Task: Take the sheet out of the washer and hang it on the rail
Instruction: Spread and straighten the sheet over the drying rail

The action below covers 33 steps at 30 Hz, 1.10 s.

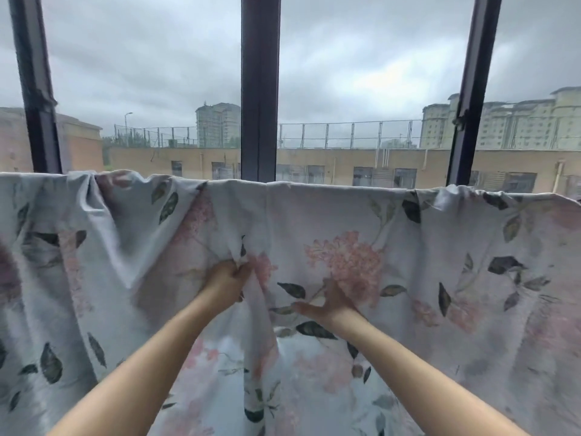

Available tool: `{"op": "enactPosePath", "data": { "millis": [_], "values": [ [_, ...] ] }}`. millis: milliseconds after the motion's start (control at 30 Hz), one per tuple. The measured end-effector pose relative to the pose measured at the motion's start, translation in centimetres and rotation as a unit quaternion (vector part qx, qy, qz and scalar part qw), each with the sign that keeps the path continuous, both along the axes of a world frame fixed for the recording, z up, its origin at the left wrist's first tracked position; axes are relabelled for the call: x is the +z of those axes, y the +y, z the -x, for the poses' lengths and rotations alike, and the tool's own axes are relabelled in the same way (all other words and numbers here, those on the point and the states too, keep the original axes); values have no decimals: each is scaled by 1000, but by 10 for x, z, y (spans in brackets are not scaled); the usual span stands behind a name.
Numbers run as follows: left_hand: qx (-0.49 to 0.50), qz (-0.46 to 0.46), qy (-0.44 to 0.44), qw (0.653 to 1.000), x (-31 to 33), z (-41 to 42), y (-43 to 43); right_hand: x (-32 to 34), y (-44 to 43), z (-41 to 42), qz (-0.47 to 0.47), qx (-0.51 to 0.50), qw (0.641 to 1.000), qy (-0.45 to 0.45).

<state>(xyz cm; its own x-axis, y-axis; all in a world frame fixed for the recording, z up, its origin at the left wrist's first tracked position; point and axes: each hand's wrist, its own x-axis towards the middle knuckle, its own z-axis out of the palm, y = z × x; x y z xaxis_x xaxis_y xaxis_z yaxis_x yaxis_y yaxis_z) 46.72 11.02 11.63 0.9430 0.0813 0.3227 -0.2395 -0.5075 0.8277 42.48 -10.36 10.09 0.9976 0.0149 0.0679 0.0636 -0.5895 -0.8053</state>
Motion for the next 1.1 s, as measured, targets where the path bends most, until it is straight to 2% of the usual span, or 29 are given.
{"op": "enactPosePath", "data": {
  "millis": [67, 133, 167, 300, 433, 600, 667, 733, 767, 800, 833, 867, 900, 933, 967, 1000, 1033, 1100],
  "values": [
    [-18, 76, -77, 994, 26, 10, -6, 8, 14, 6, 84, 34, 996, -22],
    [-9, 96, -152, 984, 62, 14, -8, 15, 28, 1, 216, 47, 972, -73],
    [-7, 101, -187, 977, 83, 17, -10, 22, 33, -3, 244, 45, 963, -102],
    [1, 158, -258, 953, 166, -1, 3, 77, 30, -13, 218, -19, 937, -273],
    [50, 122, -296, 946, 240, -38, 24, 152, 18, -34, 100, -69, 896, -428],
    [169, 40, -311, 934, 309, -77, 15, 249, 12, -97, 126, -122, 835, -521],
    [172, 22, -333, 927, 323, -89, 11, 280, 6, -122, 142, -137, 821, -535],
    [145, -1, -327, 934, 324, -118, 9, 297, -2, -152, 163, -152, 814, -536],
    [133, -39, -298, 944, 318, -131, 9, 297, -5, -164, 186, -156, 821, -517],
    [111, -120, -246, 955, 302, -148, 6, 289, -8, -178, 232, -148, 836, -475],
    [66, -231, -154, 958, 283, -162, 3, 277, -10, -188, 310, -121, 857, -395],
    [2, -342, -32, 939, 260, -176, -1, 259, -11, -196, 401, -61, 874, -267],
    [-59, -438, 107, 890, 238, -181, -6, 242, -12, -199, 468, 16, 877, -104],
    [-99, -517, 208, 824, 217, -184, -12, 224, -12, -203, 503, 80, 859, 53],
    [-116, -574, 255, 769, 203, -184, -16, 213, -13, -202, 517, 109, 833, 165],
    [-115, -607, 258, 743, 194, -183, -19, 206, -13, -201, 523, 115, 814, 225],
    [-118, -614, 232, 745, 190, -181, -22, 203, -14, -199, 523, 119, 812, 230],
    [-133, -564, 149, 801, 190, -179, -25, 204, -14, -192, 518, 128, 838, 114]
  ]
}}
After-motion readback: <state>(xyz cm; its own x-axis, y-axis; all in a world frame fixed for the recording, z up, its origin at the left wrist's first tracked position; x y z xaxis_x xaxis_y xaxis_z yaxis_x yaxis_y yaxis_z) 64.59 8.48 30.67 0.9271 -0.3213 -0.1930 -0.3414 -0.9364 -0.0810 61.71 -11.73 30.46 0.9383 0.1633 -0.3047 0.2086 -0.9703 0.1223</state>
